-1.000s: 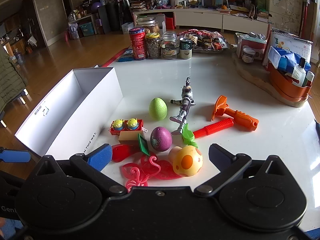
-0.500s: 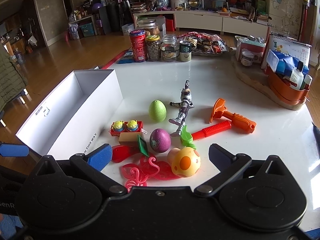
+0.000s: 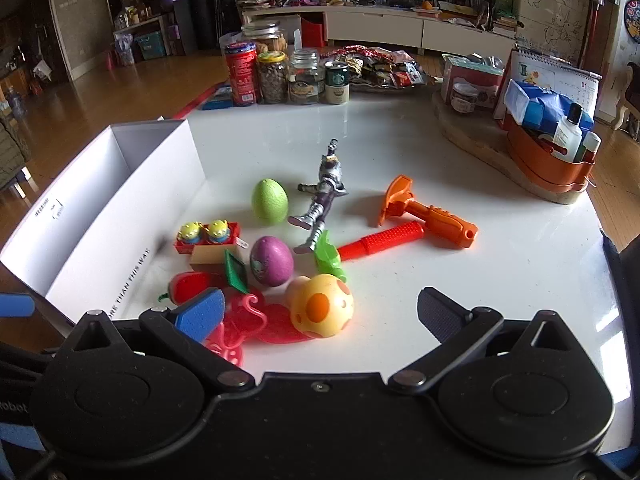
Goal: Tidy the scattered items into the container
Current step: 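Move the right tool down onto the yellow spotted ball and close it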
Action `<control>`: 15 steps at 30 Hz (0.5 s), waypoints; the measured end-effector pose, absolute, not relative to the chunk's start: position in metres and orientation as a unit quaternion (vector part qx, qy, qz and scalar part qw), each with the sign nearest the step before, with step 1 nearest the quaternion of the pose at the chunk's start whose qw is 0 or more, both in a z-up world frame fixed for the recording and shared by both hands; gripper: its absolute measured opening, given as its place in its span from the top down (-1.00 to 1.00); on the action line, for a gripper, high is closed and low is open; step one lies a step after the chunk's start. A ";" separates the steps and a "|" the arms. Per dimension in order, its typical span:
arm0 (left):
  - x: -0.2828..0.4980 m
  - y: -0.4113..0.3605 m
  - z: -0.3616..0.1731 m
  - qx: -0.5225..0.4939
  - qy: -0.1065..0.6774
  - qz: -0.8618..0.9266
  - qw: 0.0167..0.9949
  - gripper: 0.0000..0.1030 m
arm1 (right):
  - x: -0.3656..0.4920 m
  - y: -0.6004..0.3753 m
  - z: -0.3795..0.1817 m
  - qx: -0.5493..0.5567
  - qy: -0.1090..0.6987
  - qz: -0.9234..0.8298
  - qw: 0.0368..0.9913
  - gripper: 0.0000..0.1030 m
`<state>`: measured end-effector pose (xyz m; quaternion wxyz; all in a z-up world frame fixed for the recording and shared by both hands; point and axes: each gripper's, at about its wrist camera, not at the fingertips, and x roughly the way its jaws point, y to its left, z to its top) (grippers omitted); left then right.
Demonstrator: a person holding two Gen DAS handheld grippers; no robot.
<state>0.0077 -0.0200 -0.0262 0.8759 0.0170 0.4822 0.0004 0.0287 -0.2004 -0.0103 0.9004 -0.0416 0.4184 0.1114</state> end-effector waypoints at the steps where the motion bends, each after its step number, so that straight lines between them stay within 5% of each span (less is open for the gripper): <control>1: 0.010 -0.019 -0.031 0.014 0.484 0.001 0.875 -0.98 | 0.030 -0.204 -0.014 -0.049 0.421 0.114 0.898 -0.93; 15: 0.037 -0.025 -0.094 0.012 0.517 0.003 0.856 -0.98 | 0.062 -0.197 -0.061 -0.130 0.421 0.243 0.864 -0.83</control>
